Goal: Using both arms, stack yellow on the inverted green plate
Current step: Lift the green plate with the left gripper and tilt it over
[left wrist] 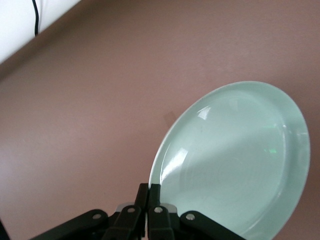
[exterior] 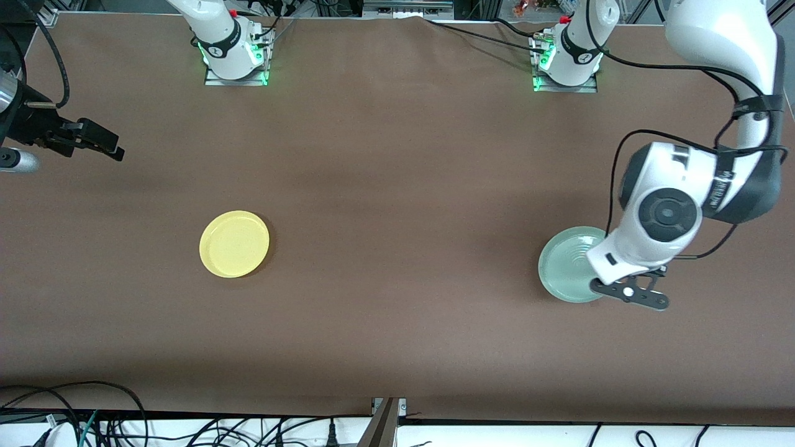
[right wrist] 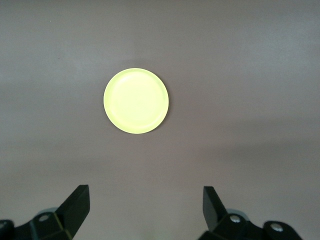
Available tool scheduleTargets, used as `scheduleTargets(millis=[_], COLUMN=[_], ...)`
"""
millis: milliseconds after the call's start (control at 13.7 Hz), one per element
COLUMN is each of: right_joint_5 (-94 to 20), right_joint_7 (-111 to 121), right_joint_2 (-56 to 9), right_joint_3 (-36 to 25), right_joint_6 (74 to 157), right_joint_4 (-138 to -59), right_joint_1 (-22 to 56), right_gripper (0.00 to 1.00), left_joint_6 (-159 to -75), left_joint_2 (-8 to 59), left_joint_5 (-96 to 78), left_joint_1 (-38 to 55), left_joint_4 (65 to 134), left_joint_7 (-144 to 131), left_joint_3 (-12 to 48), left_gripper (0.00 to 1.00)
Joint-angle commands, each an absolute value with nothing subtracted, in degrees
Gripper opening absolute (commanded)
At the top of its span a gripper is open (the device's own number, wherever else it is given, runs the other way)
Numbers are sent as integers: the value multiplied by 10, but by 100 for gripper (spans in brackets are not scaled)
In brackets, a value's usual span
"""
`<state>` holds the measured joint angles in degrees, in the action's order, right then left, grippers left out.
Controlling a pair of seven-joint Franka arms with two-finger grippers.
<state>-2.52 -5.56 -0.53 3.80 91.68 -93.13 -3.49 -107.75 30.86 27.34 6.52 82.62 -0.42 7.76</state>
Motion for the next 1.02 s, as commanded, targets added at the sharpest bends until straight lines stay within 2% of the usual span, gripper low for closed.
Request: scheduleTargets(millis=[0,146,512,804,950], right_joint_5=[-26,-26,-26,-26,-26], right_joint_7=[-49,-49,-50,-49,-49], right_joint_2=[-5,-5,-4,-5,-5], right_joint_3=[41,41,42,42,42], right_joint_6=[906,906,905,905,905], right_joint_4=[-922,-922,-922,-922,-922], right_joint_1=[-38,-38,-38,-38,-38], right_gripper=[100,100,100,100,100], left_joint_6=[-1063,-1000,-837,-821,-851], left_joint_2=[321,337,429,494,517], left_joint_5=[365,405,536,581,584], left_joint_1=[142,204,385,491,504], left_joint_4=[809,799,695,633,602], left_joint_7=[-43,-138,-297,-299,-313], left_joint_3=[68,67,55,-11,-12], left_gripper=[0,0,0,0,0])
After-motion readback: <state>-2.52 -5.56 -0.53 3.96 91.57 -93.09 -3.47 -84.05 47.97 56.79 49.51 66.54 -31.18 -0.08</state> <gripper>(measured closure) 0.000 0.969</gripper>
